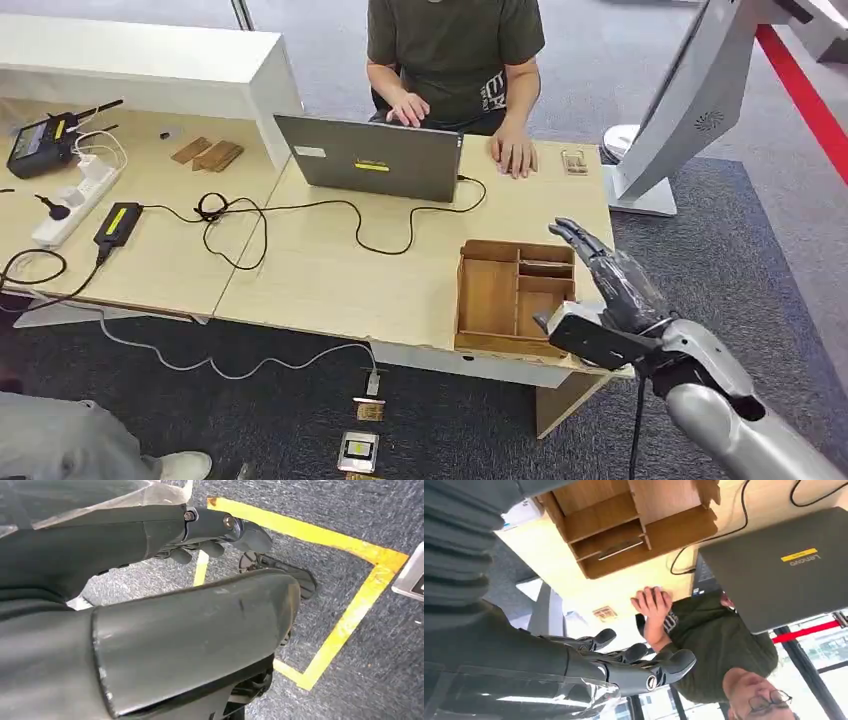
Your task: Pass the card to the sensor for recognition and then transmit it.
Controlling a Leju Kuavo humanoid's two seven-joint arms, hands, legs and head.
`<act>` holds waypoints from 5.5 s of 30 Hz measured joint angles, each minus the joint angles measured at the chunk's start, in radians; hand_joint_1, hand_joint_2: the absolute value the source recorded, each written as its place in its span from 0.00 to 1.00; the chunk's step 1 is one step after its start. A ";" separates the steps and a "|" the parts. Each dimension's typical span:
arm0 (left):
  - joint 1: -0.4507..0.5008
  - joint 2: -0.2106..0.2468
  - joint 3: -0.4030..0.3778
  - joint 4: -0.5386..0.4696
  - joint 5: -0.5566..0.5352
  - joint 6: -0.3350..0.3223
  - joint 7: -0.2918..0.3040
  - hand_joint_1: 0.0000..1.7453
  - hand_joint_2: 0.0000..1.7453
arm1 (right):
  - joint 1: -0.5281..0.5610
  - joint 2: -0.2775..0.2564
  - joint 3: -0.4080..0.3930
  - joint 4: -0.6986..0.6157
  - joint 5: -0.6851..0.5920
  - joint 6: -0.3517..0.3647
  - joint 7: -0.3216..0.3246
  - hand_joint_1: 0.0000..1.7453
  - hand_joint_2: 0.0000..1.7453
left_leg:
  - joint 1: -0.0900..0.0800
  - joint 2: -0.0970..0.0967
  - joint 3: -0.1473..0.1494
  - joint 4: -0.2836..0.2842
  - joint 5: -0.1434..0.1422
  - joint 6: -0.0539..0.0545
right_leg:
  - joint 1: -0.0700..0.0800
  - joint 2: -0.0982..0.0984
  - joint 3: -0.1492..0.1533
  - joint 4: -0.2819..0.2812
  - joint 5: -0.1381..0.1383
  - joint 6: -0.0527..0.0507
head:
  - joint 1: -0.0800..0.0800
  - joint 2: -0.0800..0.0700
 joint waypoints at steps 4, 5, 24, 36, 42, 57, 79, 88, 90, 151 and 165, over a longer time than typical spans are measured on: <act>0.000 0.000 0.000 0.000 -0.002 -0.004 0.001 0.00 0.00 | -0.007 0.021 0.007 0.014 0.014 -0.001 0.003 0.00 1.00 | 0.000 0.000 0.000 0.000 0.000 0.000 | 0.000 0.000 0.000 0.000 0.000 0.000 | 0.000 0.000; 0.000 0.000 0.000 0.000 -0.002 -0.004 0.002 0.00 0.00 | -0.007 0.025 0.009 0.016 0.019 -0.002 0.005 0.00 1.00 | 0.000 0.000 0.000 0.000 0.000 0.000 | 0.000 0.000 0.000 0.000 0.000 0.000 | 0.000 0.000; -0.001 0.000 0.000 0.000 -0.005 0.012 0.016 0.00 0.00 | -0.054 0.122 0.037 0.166 0.098 0.007 -0.026 0.00 1.00 | 0.000 0.000 0.000 0.000 0.000 0.000 | 0.000 0.000 0.000 0.000 0.000 0.000 | 0.000 0.000; -0.001 0.000 0.000 0.000 -0.010 -0.013 0.000 0.00 0.00 | -0.070 0.144 0.032 0.244 0.143 -0.031 -0.079 0.00 1.00 | 0.000 0.000 0.000 0.000 0.000 0.000 | 0.000 0.000 0.000 0.000 0.000 0.000 | 0.000 0.000; -0.002 0.000 0.000 0.000 -0.011 -0.013 -0.004 0.00 0.00 | -0.096 0.172 0.027 0.325 0.162 -0.050 -0.119 0.00 1.00 | 0.000 0.000 0.000 0.000 0.000 0.000 | 0.000 0.000 0.000 0.000 0.000 0.000 | 0.000 0.000; -0.001 0.002 0.000 0.000 -0.008 -0.013 -0.001 0.00 0.00 | -0.152 0.256 0.025 0.492 0.180 -0.051 -0.161 0.00 1.00 | 0.000 0.000 0.000 0.000 0.000 0.000 | 0.000 0.000 0.000 0.000 0.000 0.000 | 0.000 0.000; -0.001 0.011 0.000 0.000 -0.008 -0.031 -0.001 0.00 0.00 | -0.146 0.274 -0.024 0.554 0.246 -0.043 -0.145 0.00 1.00 | 0.000 0.000 0.000 0.000 0.000 0.000 | 0.000 0.000 0.000 0.000 0.000 0.000 | 0.000 0.000; -0.001 0.012 0.000 0.000 -0.008 -0.027 0.002 0.00 0.00 | -0.139 0.283 -0.049 0.562 0.272 -0.030 -0.147 0.00 1.00 | 0.000 0.000 0.000 0.000 0.000 0.000 | 0.000 0.000 0.000 0.000 0.000 0.000 | 0.000 0.000; -0.001 0.012 0.000 0.000 -0.008 -0.024 0.002 0.00 0.00 | -0.139 0.286 -0.052 0.563 0.275 -0.028 -0.148 0.00 1.00 | 0.000 0.000 0.000 0.000 0.000 0.000 | 0.000 0.000 0.000 0.000 0.000 0.000 | 0.000 0.000; -0.001 0.020 0.000 0.000 -0.019 -0.032 0.006 0.00 0.00 | -0.106 0.308 -0.121 0.574 0.323 0.033 -0.129 0.00 1.00 | 0.000 0.000 0.000 0.000 0.000 0.000 | 0.000 0.000 0.000 0.000 0.000 0.000 | 0.000 0.000; -0.002 0.020 0.000 0.000 -0.024 -0.041 0.006 0.00 0.00 | -0.105 0.323 -0.119 0.539 0.339 0.060 -0.118 0.00 1.00 | 0.000 0.000 0.001 0.000 0.000 0.000 | 0.000 0.000 0.000 0.000 0.000 0.000 | 0.000 0.000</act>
